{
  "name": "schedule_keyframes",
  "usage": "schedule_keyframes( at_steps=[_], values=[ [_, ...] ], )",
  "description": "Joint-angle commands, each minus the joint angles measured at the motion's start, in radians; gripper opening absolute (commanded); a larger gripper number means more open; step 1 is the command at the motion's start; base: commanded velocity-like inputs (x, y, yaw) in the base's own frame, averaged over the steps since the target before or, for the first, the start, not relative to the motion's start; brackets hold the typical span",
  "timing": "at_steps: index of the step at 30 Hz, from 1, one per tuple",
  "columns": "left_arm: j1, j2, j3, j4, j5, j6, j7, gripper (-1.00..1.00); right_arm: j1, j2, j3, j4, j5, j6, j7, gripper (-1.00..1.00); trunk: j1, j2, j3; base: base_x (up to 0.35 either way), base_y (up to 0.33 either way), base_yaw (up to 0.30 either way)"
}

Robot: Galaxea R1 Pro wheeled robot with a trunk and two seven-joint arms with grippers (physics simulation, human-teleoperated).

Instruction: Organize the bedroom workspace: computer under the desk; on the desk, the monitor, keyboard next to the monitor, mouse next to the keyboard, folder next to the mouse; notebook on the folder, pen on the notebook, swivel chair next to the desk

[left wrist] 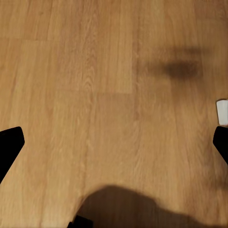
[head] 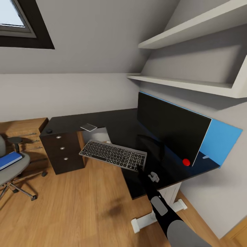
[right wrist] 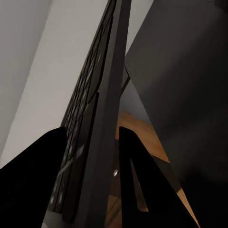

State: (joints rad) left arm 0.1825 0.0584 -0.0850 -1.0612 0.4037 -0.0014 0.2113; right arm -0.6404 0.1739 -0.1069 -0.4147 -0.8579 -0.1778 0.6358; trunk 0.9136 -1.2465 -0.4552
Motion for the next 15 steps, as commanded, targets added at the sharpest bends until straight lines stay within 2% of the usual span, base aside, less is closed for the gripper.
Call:
schedule_keyframes(
  at_steps=[1, 4, 8, 12, 15],
  values=[
    [0.000, 0.001, -0.004, -0.002, 0.009, 0.000, 0.008, 1.00, -0.001, 0.001, -0.003, 0.001, -0.019, -0.009, 0.006, -1.00, 0.000, -0.001, -0.001, 0.174, 0.005, 0.000],
    [0.000, 0.003, -0.004, -0.002, 0.009, 0.000, 0.008, 1.00, -0.001, 0.001, -0.003, 0.000, -0.053, -0.046, 0.008, -1.00, 0.000, -0.001, -0.001, 0.254, 0.092, 0.000],
    [0.000, 0.002, -0.004, -0.002, 0.010, 0.000, 0.008, 1.00, -0.001, 0.001, -0.004, -0.001, -0.064, -0.062, 0.009, -1.00, 0.000, -0.001, -0.001, 0.269, 0.207, 0.000],
    [0.000, 0.001, -0.004, 0.000, 0.010, 0.000, 0.008, 1.00, 0.007, 0.001, -0.001, 0.002, -0.067, -0.169, 0.007, -1.00, 0.000, -0.001, -0.001, 0.073, 0.085, 0.000],
    [0.000, 0.001, -0.004, 0.000, 0.010, 0.000, 0.008, 1.00, 0.011, 0.001, -0.001, 0.003, -0.067, -0.201, 0.003, -1.00, 0.000, -0.001, -0.001, 0.009, 0.230, 0.000]
  ],
)
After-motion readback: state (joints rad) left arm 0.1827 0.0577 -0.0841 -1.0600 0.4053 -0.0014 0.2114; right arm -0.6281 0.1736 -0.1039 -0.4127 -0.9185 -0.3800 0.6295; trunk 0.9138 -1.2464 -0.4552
